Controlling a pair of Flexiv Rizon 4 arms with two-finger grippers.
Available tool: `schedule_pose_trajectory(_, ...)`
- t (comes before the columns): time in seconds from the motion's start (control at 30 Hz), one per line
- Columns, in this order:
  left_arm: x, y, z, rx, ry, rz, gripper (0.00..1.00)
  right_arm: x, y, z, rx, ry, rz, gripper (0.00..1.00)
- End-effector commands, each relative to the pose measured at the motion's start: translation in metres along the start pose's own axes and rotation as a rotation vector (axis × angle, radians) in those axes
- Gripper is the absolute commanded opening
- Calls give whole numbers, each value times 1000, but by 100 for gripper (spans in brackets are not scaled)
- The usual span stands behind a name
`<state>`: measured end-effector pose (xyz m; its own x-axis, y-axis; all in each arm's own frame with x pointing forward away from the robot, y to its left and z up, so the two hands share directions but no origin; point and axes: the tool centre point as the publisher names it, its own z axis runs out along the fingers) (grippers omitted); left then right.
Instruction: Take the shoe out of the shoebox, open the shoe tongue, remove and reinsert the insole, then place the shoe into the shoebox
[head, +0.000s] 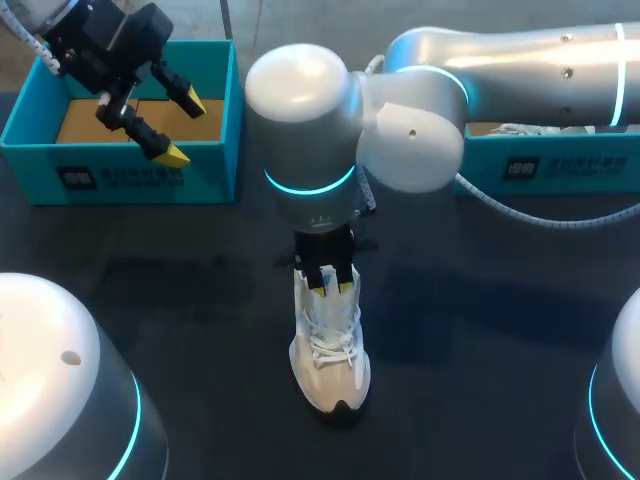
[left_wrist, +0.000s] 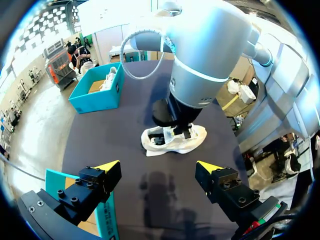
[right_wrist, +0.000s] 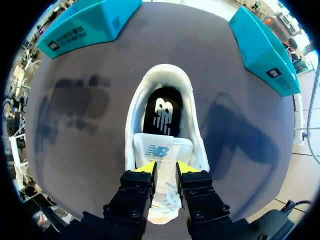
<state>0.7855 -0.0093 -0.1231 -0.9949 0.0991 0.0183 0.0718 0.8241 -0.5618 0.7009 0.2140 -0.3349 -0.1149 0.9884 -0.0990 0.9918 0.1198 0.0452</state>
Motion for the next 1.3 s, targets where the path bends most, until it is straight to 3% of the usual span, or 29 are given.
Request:
schedule_pose_trajectory(0.03, -1, 0, 0, -2, 1, 0, 100, 4, 4, 7, 5, -1, -3, 26)
schedule_pose_trajectory(0.23, -1, 0, 0, -2, 1, 0, 100, 7, 8, 19, 24, 13, -11, 28)
schedule_pose_trajectory(0.4, -1, 0, 0, -2, 1, 0, 100, -2, 8, 1, -48, -22, -44, 31)
schedule_pose_trajectory(0.5, -1, 0, 0, -2, 1, 0, 100, -5, 12, -11, -101, -50, -141, 40)
schedule_pose_trajectory(0.73, -1, 0, 0, -2, 1, 0, 100, -6, 26, -30, -169, -50, -354, 48)
schedule_pose_trajectory(1.13, -1, 0, 0, -2, 1, 0, 100, -14, 74, -36, -193, -126, -861, 50)
schedule_pose_trajectory(1.3, -1, 0, 0, -2, 1, 0, 100, -25, 87, -32, -194, -157, -978, 68)
